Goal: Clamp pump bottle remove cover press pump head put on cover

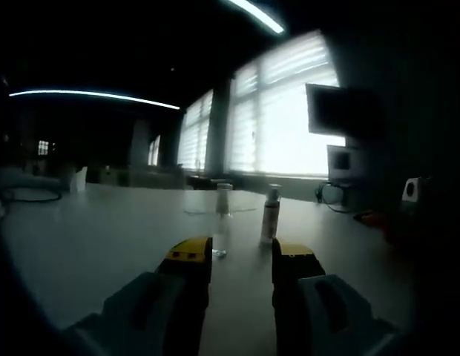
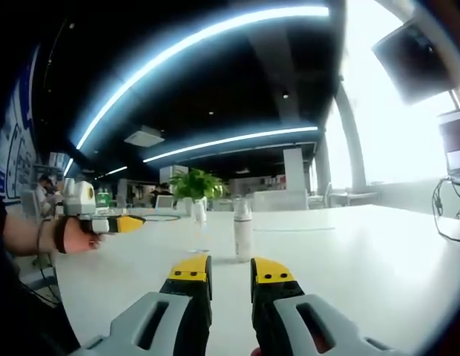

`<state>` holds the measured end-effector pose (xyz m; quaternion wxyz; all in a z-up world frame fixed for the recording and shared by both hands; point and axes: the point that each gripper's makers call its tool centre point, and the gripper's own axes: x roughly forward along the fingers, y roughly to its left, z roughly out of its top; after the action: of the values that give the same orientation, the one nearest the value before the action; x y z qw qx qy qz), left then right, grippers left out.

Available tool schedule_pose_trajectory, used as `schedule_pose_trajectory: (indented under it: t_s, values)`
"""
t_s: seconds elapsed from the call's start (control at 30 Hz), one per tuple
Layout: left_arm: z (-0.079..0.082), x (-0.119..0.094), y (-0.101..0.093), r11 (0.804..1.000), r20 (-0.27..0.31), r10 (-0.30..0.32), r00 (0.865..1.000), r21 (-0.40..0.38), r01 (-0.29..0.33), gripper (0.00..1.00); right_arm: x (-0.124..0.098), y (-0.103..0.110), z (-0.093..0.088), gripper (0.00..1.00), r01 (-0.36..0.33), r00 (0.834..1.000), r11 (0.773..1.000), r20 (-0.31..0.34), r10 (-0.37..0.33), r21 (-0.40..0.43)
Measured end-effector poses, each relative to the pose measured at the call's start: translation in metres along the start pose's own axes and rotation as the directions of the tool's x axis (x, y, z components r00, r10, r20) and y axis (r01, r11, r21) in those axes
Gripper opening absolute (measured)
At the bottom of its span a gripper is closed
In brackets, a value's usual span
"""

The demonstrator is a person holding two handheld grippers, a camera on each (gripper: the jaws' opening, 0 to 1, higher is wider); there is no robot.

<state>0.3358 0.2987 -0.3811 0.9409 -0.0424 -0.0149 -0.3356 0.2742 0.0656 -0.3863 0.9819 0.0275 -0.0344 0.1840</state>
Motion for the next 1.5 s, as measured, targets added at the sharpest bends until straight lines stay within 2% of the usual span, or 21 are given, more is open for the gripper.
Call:
schedule_pose_trajectory:
  t_s: [0.1,0.27,0.5,0.57,0.6,0.67,0.8,0.87,0.9,0.97,1.17,1.5]
  values:
    - [-0.005,-0.01,-0.004,1.0,-0.004,0.0,1.0,0.028,0.0,0.2,0.0,0.001,0.0,0.15,-0.005,1.0,1.0,-0.002,0.005,-0.001]
    - [0.001,-0.017,-0.013,0.996,0.03,0.001,1.0,0.09,-0.004,0.2,0.0,0.002,-0.002,0.15,-0.019,1.0,1.0,-0.008,0.019,-0.006]
    - [0.003,-0.026,-0.018,0.997,0.045,-0.019,0.999,0.069,0.016,0.2,-0.001,0.003,-0.001,0.15,-0.018,1.0,1.0,-0.005,0.018,0.0]
    - [0.003,-0.027,-0.01,0.999,0.046,0.016,0.999,0.047,-0.018,0.13,-0.001,0.004,-0.001,0.15,-0.019,1.0,1.0,-0.006,0.019,-0.005]
    - [0.005,-0.026,-0.004,0.999,0.064,0.038,0.997,0.034,-0.04,0.12,0.0,0.004,-0.001,0.15,-0.02,1.0,1.0,-0.005,0.02,-0.007]
    - [0.005,-0.028,0.004,0.999,0.073,0.045,0.996,-0.031,-0.042,0.12,0.0,0.005,-0.001,0.14,-0.025,1.0,1.0,-0.006,0.025,-0.007]
    - [0.008,-0.029,0.004,0.999,0.085,0.043,0.996,-0.034,-0.04,0.14,-0.001,0.006,-0.002,0.14,-0.024,1.0,1.0,-0.008,0.024,-0.01]
    - [0.005,-0.027,0.005,0.998,0.067,0.039,0.997,0.044,-0.042,0.16,-0.001,0.005,-0.002,0.14,-0.024,1.0,1.0,-0.008,0.024,-0.01]
    - [0.006,-0.027,0.003,0.998,0.072,0.034,0.997,0.054,-0.037,0.16,-0.001,0.004,-0.002,0.14,-0.023,1.0,1.0,-0.007,0.023,-0.008]
    - [0.007,-0.026,-0.003,0.998,0.074,0.027,0.997,0.047,-0.03,0.16,-0.001,0.003,-0.001,0.14,-0.022,1.0,1.0,-0.005,0.022,-0.005]
    - [0.005,-0.026,0.001,0.998,0.068,0.028,0.997,0.053,-0.032,0.2,-0.001,0.005,-0.002,0.14,-0.024,1.0,1.0,-0.008,0.024,-0.012]
    - [0.004,-0.027,-0.006,0.997,0.059,0.006,0.998,0.076,-0.01,0.24,0.0,0.005,-0.003,0.14,-0.024,1.0,0.999,-0.009,0.024,-0.021]
